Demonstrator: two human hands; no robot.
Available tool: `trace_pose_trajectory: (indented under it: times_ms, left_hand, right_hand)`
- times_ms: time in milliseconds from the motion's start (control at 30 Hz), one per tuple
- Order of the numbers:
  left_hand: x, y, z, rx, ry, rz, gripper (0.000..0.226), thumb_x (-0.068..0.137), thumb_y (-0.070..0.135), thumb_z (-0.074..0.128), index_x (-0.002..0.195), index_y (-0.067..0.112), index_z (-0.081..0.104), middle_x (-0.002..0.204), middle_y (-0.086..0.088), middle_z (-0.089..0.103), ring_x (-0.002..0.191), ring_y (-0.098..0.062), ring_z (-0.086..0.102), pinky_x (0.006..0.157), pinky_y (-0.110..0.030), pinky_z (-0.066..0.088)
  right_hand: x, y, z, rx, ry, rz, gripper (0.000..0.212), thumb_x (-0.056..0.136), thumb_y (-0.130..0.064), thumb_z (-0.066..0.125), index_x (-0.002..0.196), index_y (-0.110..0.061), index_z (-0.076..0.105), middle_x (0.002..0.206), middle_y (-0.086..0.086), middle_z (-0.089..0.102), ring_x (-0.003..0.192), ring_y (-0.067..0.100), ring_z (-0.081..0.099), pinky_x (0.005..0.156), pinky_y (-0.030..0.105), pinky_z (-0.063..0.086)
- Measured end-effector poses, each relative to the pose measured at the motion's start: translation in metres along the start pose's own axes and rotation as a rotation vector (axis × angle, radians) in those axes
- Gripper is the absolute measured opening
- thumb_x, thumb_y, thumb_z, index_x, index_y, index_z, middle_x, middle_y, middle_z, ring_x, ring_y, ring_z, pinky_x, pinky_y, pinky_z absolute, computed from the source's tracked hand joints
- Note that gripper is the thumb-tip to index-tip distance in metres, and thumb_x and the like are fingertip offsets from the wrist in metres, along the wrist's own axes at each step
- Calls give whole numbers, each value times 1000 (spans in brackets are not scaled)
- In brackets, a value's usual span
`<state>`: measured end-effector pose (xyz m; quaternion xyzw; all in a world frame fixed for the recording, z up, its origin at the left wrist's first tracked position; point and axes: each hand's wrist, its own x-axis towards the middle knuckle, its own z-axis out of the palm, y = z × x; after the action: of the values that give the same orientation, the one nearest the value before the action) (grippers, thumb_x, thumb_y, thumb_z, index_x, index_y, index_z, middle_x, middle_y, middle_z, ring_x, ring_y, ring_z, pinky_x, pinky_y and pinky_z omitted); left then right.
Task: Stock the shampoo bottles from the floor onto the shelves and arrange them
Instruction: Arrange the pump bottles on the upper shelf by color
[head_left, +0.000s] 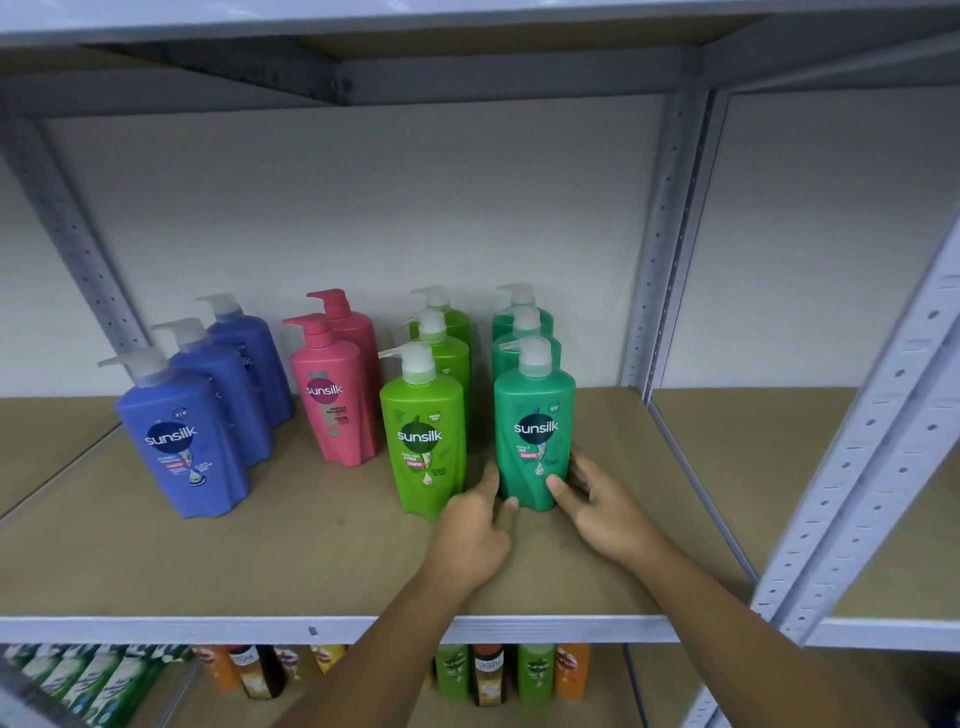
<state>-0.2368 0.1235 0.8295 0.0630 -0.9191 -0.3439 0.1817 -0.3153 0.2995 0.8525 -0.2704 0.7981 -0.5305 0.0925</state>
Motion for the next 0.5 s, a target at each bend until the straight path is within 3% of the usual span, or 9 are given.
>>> trace_pose_trajectory:
  times_ms: [100, 167, 267, 500]
  left_hand:
    - [-16, -8, -11, 105, -97, 18, 68, 98, 43, 53, 159, 28, 27, 118, -5, 71, 100, -21, 66, 86, -33, 53]
    - [-26, -13, -19, 114, -132, 53, 60, 99, 42, 54, 155, 29, 37, 129, -1, 68, 111, -15, 64, 96, -24, 48]
    - [-40, -22, -32, 134, -145, 119, 49, 100, 37, 55, 146, 22, 53, 150, 6, 52, 139, -9, 45, 111, -11, 27]
    - [-64, -47, -60, 198, -70, 137, 38, 100, 32, 56, 136, 23, 64, 143, 11, 58, 138, -4, 44, 107, 0, 16]
  right_hand:
    - [-20, -4, -2, -200, -7, 9, 58, 98, -34, 60, 151, -32, 37, 143, -25, 46, 132, -5, 43, 114, 22, 32]
    - [-34, -4, 1, -301, 31, 10, 59, 98, -36, 59, 152, -28, 37, 141, -24, 44, 131, -3, 41, 108, 15, 29]
    - [-51, -4, 10, -461, 45, -28, 58, 97, -41, 57, 151, -24, 42, 149, -11, 48, 136, 8, 43, 111, 17, 29]
    - [-59, -19, 45, -507, -119, -158, 53, 97, -38, 60, 145, -19, 51, 151, -5, 48, 139, 6, 39, 107, 2, 13]
